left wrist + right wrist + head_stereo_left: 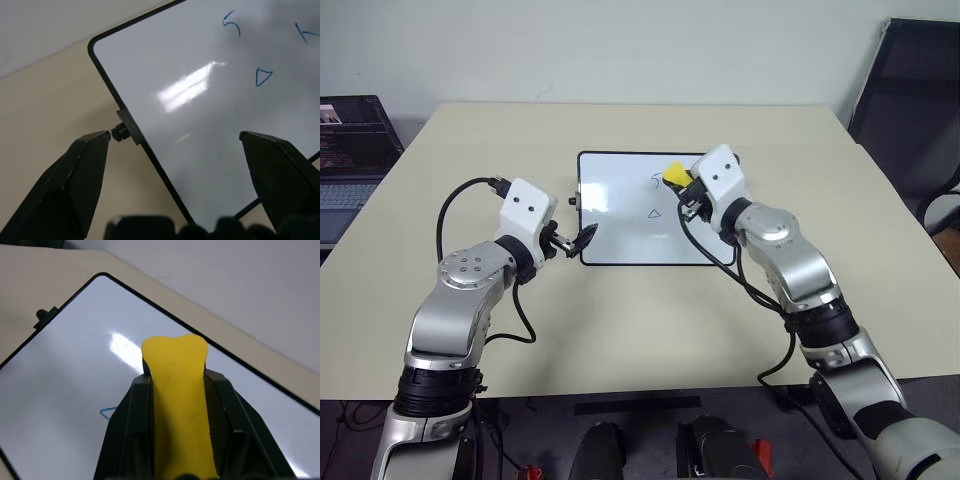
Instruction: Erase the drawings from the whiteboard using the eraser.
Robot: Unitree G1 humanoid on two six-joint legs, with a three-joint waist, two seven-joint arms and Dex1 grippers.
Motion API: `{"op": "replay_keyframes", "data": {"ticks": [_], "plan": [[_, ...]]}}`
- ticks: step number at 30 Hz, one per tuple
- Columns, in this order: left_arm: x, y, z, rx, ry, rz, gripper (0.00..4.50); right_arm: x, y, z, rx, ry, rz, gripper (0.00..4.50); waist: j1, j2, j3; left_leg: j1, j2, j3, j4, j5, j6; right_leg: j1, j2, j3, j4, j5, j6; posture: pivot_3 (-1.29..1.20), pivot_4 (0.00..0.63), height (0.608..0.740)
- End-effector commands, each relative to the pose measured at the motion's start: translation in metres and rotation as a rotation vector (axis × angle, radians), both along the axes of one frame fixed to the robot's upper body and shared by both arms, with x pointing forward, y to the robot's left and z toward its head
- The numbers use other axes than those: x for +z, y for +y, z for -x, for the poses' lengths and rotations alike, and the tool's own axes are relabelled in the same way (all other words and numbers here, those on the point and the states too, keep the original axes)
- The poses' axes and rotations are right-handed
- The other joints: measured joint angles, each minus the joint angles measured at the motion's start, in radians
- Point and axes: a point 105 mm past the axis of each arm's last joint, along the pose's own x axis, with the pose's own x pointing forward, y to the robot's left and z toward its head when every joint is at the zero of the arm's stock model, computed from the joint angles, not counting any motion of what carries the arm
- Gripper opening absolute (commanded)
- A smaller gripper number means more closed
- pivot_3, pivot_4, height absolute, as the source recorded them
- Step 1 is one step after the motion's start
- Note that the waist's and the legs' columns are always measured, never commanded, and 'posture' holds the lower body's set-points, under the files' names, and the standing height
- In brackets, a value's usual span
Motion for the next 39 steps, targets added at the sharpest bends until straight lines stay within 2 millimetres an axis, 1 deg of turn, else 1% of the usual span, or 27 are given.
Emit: {"op": "replay_keyframes", "data": {"ticks": [1, 6, 10, 13, 14, 17, 19, 21, 25, 26, 29, 31, 36, 37, 39], "plan": [[0.013, 0.000, -0.001, -0.011, -0.055, -0.021, 4.50, 0.022, 0.010, -0.007, 0.031, -0.098, 0.041, 0.99, 0.000, 0.000, 0.000, 0.000, 0.000, 0.000, 0.000, 0.000, 0.000, 0.000, 0.000, 0.000, 0.000, 0.000, 0.000, 0.00, 0.150, 0.740], [0.013, -0.002, -0.002, -0.030, -0.054, -0.013, 4.50, 0.029, 0.021, -0.022, 0.042, -0.113, 0.091, 0.99, 0.000, 0.000, 0.000, 0.000, 0.000, 0.000, 0.000, 0.000, 0.000, 0.000, 0.000, 0.000, 0.000, 0.000, 0.000, 0.00, 0.150, 0.740], [0.014, -0.005, -0.003, -0.048, -0.056, 0.005, 4.50, 0.025, 0.030, -0.030, 0.051, -0.097, 0.119, 0.99, 0.000, 0.000, 0.000, 0.000, 0.000, 0.000, 0.000, 0.000, 0.000, 0.000, -0.001, 0.000, 0.000, 0.000, -0.001, 0.00, 0.150, 0.740], [0.014, -0.009, -0.002, -0.068, -0.052, 0.012, 4.50, 0.012, 0.035, -0.034, 0.063, -0.063, 0.162, 0.99, -0.001, 0.000, 0.000, 0.000, 0.000, -0.001, 0.000, 0.000, 0.000, 0.000, -0.001, -0.001, 0.000, 0.000, -0.001, 0.00, 0.150, 0.740], [0.014, -0.010, -0.002, -0.074, -0.051, 0.011, 4.50, 0.002, 0.036, -0.035, 0.071, -0.035, 0.188, 0.99, -0.001, 0.000, 0.000, 0.000, 0.000, -0.001, 0.000, 0.000, 0.000, 0.000, -0.001, -0.001, 0.000, 0.000, -0.001, 0.00, 0.150, 0.740], [0.014, -0.015, -0.001, -0.085, -0.050, 0.010, 4.50, -0.020, 0.033, -0.035, 0.091, 0.029, 0.261, 0.99, -0.001, 0.000, 0.000, 0.000, 0.000, -0.001, 0.000, 0.000, -0.001, 0.000, -0.001, -0.001, 0.000, 0.000, -0.001, 0.00, 0.150, 0.740], [0.015, -0.017, 0.000, -0.088, -0.051, 0.012, 4.50, -0.029, 0.032, -0.032, 0.115, 0.062, 0.291, 0.99, -0.001, 0.000, 0.000, 0.000, 0.000, -0.002, 0.000, 0.000, -0.001, 0.000, -0.001, 0.000, 0.000, 0.000, -0.001, 0.00, 0.150, 0.740], [0.015, -0.017, 0.000, -0.091, -0.050, 0.013, 4.50, -0.029, 0.031, -0.030, 0.125, 0.062, 0.292, 0.99, -0.001, 0.000, 0.000, 0.000, 0.000, -0.002, 0.000, 0.000, -0.001, 0.000, -0.001, -0.001, 0.001, 0.000, -0.001, 0.00, 0.150, 0.740], [0.014, -0.019, 0.001, -0.104, -0.046, 0.015, 4.50, 0.000, 0.022, -0.042, 0.019, -0.046, 0.229, 0.99, -0.001, 0.000, 0.000, 0.000, 0.000, -0.003, 0.000, 0.000, -0.001, 0.000, -0.001, -0.001, 0.001, 0.000, -0.001, 0.00, 0.150, 0.740], [0.014, -0.020, 0.001, -0.107, -0.045, 0.015, 4.50, 0.003, 0.019, -0.045, -0.001, -0.055, 0.222, 0.99, -0.001, 0.000, 0.000, 0.000, 0.000, -0.003, 0.000, 0.000, -0.001, 0.000, -0.001, -0.001, 0.001, 0.000, -0.001, 0.00, 0.150, 0.740], [0.013, -0.021, 0.001, -0.116, -0.043, 0.017, 4.50, 0.002, 0.015, -0.048, -0.020, -0.054, 0.230, 0.99, -0.001, 0.000, 0.000, 0.000, 0.000, -0.003, 0.000, 0.000, -0.001, 0.000, -0.001, -0.001, 0.001, 0.000, -0.001, 0.00, 0.150, 0.740], [0.012, -0.023, 0.001, -0.119, -0.042, 0.017, 4.50, -0.005, 0.013, -0.048, -0.011, -0.030, 0.248, 0.99, -0.001, 0.000, 0.000, 0.000, 0.000, -0.003, 0.000, 0.000, -0.001, 0.000, -0.002, -0.001, 0.001, 0.000, -0.001, 0.00, 0.150, 0.740], [0.012, -0.027, 0.002, -0.128, -0.042, 0.020, 4.50, -0.038, 0.018, -0.034, 0.100, 0.096, 0.350, 0.99, -0.001, 0.000, 0.000, 0.000, 0.000, -0.003, 0.000, 0.000, -0.001, 0.000, -0.002, -0.001, 0.001, 0.000, -0.001, 0.00, 0.150, 0.740], [0.012, -0.028, 0.002, -0.128, -0.043, 0.020, 4.50, -0.041, 0.019, -0.031, 0.120, 0.111, 0.365, 0.99, -0.001, 0.000, 0.000, 0.000, 0.000, -0.003, 0.000, 0.000, -0.001, 0.000, -0.002, -0.001, 0.001, 0.000, -0.001, 0.00, 0.150, 0.740], [0.013, -0.028, 0.002, -0.129, -0.045, 0.021, 4.50, -0.040, 0.020, -0.030, 0.127, 0.106, 0.360, 0.99, -0.001, 0.000, 0.000, 0.001, 0.000, -0.003, 0.000, 0.000, -0.001, 0.001, -0.002, -0.001, 0.001, 0.000, -0.001, 0.00, 0.150, 0.740]]}}
